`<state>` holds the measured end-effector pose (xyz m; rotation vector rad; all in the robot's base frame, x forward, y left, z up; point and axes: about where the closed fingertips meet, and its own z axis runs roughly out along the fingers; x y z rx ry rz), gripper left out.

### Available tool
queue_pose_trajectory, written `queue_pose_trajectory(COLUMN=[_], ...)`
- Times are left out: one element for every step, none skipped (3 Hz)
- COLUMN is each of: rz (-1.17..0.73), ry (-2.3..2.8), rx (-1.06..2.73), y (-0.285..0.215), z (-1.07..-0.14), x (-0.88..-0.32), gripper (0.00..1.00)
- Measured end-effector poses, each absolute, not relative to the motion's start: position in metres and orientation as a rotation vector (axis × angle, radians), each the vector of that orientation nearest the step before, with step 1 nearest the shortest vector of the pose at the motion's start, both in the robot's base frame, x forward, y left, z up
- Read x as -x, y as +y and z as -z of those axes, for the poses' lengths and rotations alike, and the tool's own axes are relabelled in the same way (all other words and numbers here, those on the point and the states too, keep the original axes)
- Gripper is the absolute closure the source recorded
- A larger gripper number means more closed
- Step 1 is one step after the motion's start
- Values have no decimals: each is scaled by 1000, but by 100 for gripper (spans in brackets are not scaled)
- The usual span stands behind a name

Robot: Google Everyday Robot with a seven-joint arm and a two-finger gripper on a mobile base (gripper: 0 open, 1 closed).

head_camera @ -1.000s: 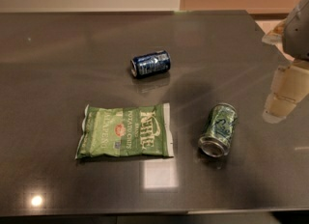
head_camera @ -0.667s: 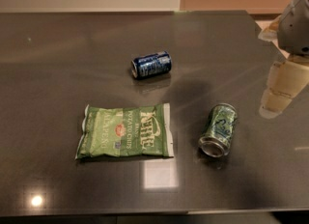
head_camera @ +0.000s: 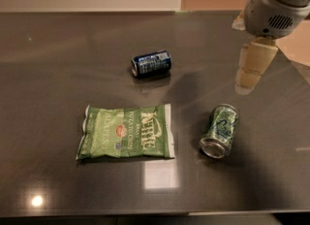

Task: Place pepsi can upright

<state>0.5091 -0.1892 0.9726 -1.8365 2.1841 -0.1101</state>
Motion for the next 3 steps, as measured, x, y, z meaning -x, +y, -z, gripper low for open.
queue_pose_trajectory(rz=[88, 42, -6], ry=[2157, 2106, 2054], rx=[1880, 1928, 1971], y=[-170, -142, -106], z=[-967, -959, -948], x=[-554, -595, -628], gripper=[0, 0, 0])
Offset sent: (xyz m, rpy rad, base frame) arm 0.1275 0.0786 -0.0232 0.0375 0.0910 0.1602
